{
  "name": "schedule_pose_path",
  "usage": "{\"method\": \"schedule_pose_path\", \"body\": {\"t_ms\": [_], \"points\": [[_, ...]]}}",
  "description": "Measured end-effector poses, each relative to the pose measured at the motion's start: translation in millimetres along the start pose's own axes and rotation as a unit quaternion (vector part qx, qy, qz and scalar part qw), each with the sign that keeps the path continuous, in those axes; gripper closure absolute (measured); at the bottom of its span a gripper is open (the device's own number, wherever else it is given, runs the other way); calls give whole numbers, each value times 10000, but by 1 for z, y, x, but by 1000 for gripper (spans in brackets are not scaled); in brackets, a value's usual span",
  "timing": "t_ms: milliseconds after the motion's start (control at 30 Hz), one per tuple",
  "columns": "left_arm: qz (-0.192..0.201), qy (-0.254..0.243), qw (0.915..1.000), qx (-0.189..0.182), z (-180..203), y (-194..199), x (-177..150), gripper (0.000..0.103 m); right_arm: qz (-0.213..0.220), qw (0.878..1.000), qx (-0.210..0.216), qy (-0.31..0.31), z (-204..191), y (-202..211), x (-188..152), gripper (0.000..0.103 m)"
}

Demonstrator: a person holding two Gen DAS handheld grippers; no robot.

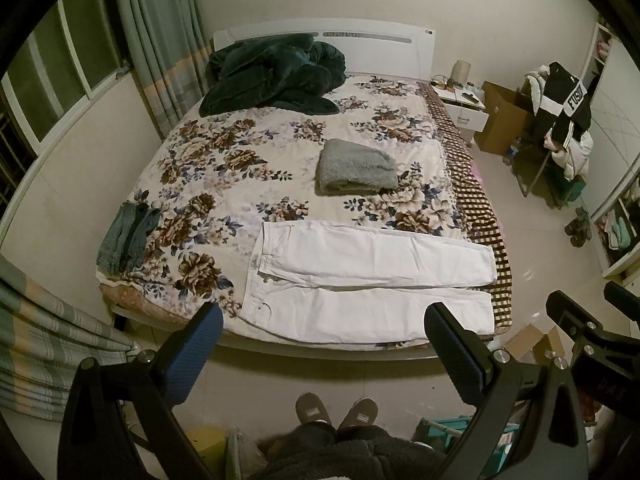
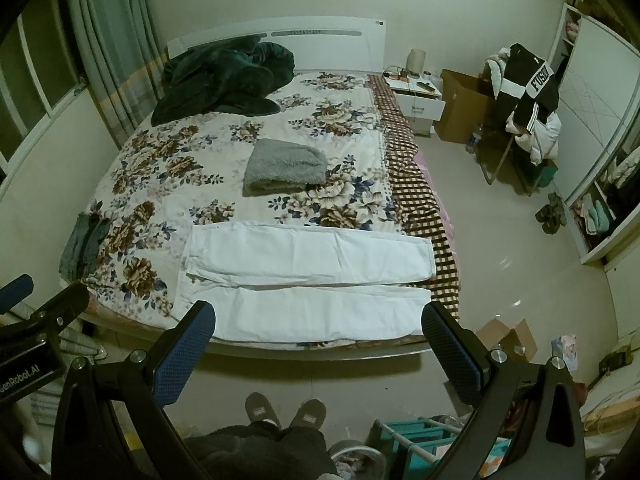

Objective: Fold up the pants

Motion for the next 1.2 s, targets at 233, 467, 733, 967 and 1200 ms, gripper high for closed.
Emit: {"method": "schedule_pose_path", "body": {"t_ms": [233,467,733,967,1200], "points": [[26,8,10000,4,-2,2,1,0,28,10000,19,7,1,5,0,0],[73,-7,10000,28,3,20,19,0,30,10000,19,-17,-1,5,0,0],[94,-12,9999,34,5,21,16,0,41,10000,37,-19,1,8,0,0],[101,-7,9999,37,4,24,18,0,53,10000,41,-28,0,8,-2,0],[127,-5,9999,47,6,25,16,0,61,10000,64,-17,-10,18,4,0]]}}
Point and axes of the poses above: each gripper's, at about its wrist camera, not at the fingertips, and y roughly against the way its jaws point, z to its right, x to its top, the point moved 1 cm from there along -y, roughly the way its jaws point, and after that the axes turned 2 degrees about -y, right-handed, at the moved point
